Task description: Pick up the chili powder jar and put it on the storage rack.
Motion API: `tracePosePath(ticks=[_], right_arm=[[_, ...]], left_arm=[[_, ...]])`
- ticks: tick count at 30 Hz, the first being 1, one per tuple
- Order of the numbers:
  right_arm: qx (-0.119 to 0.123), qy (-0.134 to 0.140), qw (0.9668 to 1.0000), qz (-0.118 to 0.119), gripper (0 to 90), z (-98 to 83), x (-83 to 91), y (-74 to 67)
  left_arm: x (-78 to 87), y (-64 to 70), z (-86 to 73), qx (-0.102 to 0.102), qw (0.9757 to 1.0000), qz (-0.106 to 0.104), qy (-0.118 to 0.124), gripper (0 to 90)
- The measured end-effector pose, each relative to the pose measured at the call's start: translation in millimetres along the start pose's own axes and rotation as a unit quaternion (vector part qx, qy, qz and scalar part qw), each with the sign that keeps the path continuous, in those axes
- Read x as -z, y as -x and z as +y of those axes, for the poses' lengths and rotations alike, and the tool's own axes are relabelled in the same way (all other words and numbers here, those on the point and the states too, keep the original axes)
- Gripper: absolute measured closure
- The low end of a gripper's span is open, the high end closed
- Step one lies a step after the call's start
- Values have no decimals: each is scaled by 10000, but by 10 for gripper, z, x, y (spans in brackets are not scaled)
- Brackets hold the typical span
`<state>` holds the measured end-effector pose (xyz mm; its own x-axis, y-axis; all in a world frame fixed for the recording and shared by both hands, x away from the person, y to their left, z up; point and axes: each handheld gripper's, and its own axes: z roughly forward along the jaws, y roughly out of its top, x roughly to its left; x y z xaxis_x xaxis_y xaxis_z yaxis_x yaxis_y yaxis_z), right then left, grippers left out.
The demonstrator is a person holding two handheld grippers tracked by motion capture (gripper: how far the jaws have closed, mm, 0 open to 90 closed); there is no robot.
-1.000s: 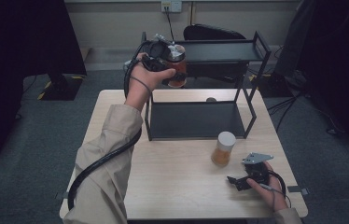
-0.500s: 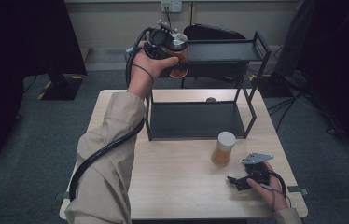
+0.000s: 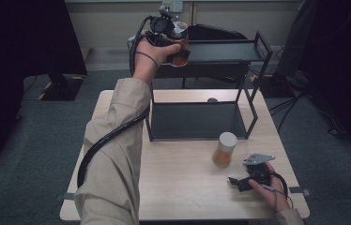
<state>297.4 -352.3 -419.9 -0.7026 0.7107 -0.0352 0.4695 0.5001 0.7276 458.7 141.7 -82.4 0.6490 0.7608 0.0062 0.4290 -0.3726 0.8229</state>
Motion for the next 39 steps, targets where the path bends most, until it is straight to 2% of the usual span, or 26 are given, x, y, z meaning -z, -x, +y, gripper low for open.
tracePosePath(ticks=[11, 14, 24, 29, 39], right_arm=[[14, -3, 10000, 20, 0, 2, 0, 11], [21, -2, 10000, 27, 0, 3, -2, 15], [23, -4, 10000, 29, 0, 6, -4, 17], [24, -4, 10000, 29, 0, 5, -4, 17], [25, -2, 10000, 27, 0, 4, -3, 16]], left_arm=[[-146, -104, 80, 119, 9998, 130, 5, 300], [-201, -142, 106, 96, 9997, 194, -62, 300], [-324, -216, 74, 246, 9993, 284, -20, 300], [-381, -221, 93, 240, 9992, 309, -93, 300], [-432, -215, 99, 171, 9992, 351, -82, 299]])
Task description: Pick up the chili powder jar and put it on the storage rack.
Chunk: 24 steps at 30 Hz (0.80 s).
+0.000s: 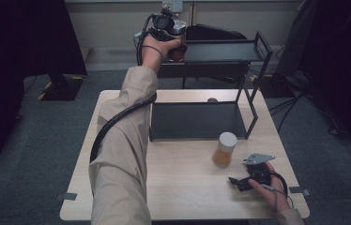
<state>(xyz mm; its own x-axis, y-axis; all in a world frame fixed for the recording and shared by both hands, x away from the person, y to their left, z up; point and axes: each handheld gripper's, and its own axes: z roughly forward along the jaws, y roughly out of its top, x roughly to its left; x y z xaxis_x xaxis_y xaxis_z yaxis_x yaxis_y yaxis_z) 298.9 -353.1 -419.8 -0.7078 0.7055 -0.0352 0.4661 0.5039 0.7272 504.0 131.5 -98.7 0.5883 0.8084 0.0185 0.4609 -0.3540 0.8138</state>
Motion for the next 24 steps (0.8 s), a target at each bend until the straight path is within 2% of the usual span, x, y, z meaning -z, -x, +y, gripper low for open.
tracePosePath(ticks=[6, 9, 11, 12, 16, 18, 24], right_arm=[[-1, 0, 10000, 0, 0, 0, 0, 0], [-1, 0, 10000, 0, 0, 0, 0, 0], [-2, 0, 10000, 0, 0, 0, 0, 0], [-1, 0, 10000, -1, 0, 0, 0, -1], [-3, 0, 10000, -2, 0, -1, 0, -1], [-2, 2, 10000, -2, 0, -2, 1, -2], [0, 2, 10000, -4, 0, -2, 1, -2]], left_arm=[[14, 7, -58, 72, 9999, 26, 139, 290], [68, 22, -78, 277, 9994, 60, 215, 197], [108, 42, -74, 336, 9992, 69, 187, 123], [134, 55, -89, 359, 9991, 72, 226, 117], [235, 135, -121, 299, 9992, 121, 235, 79], [260, 157, -153, 344, 9991, 110, 225, 60], [326, 242, -325, 332, 9992, 42, 213, 10]])
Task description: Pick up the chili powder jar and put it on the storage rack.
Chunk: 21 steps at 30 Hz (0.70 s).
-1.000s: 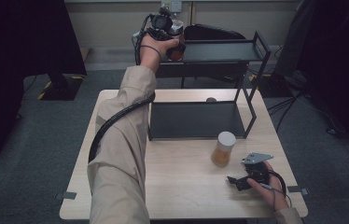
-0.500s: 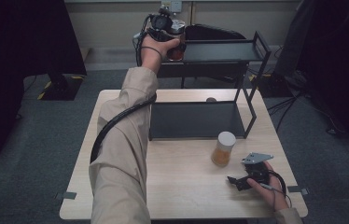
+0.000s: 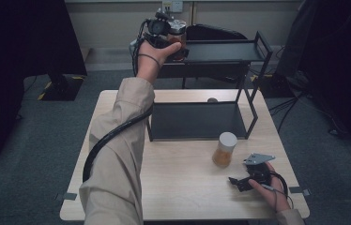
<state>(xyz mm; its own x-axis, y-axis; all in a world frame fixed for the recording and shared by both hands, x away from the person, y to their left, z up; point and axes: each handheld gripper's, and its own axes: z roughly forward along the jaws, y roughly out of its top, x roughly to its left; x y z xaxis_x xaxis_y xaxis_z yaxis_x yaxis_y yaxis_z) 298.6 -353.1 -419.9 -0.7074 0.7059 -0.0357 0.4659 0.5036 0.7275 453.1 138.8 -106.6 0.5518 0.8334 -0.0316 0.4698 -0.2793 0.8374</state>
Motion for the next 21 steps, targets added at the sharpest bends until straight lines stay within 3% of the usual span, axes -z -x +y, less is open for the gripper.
tracePosePath(ticks=[5, 21], right_arm=[[-11, 3, 10000, -12, 0, -2, 1, -6], [-15, 17, 10000, -33, 0, -9, 2, -15]], left_arm=[[38, 30, -186, -22, 9998, -174, 95, 14], [-6, 186, -640, -243, 9985, -448, 194, 20]])
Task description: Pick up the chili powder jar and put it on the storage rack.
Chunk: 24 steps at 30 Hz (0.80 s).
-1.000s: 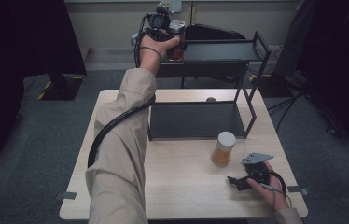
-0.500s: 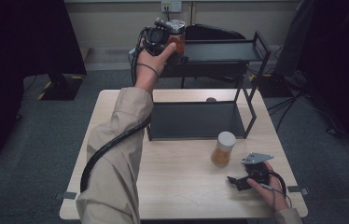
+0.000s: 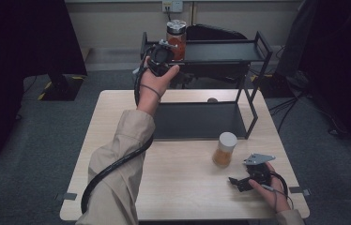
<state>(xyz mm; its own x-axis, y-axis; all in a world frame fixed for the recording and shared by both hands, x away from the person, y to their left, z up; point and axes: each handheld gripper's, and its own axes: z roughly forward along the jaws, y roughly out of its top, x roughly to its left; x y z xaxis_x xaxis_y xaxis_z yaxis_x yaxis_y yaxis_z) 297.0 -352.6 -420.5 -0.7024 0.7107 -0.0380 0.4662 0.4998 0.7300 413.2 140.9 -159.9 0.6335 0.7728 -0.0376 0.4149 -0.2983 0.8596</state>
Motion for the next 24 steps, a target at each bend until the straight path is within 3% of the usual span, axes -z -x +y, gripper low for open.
tracePosePath(ticks=[8, 24], right_arm=[[-10, -2, 10000, -4, 0, 0, 2, -3], [-8, -2, 10000, -5, 0, 0, 2, -3]], left_arm=[[-93, 18, -231, -45, 9998, -198, -52, 20], [-270, -67, -682, 104, 9990, -391, -174, 21]])
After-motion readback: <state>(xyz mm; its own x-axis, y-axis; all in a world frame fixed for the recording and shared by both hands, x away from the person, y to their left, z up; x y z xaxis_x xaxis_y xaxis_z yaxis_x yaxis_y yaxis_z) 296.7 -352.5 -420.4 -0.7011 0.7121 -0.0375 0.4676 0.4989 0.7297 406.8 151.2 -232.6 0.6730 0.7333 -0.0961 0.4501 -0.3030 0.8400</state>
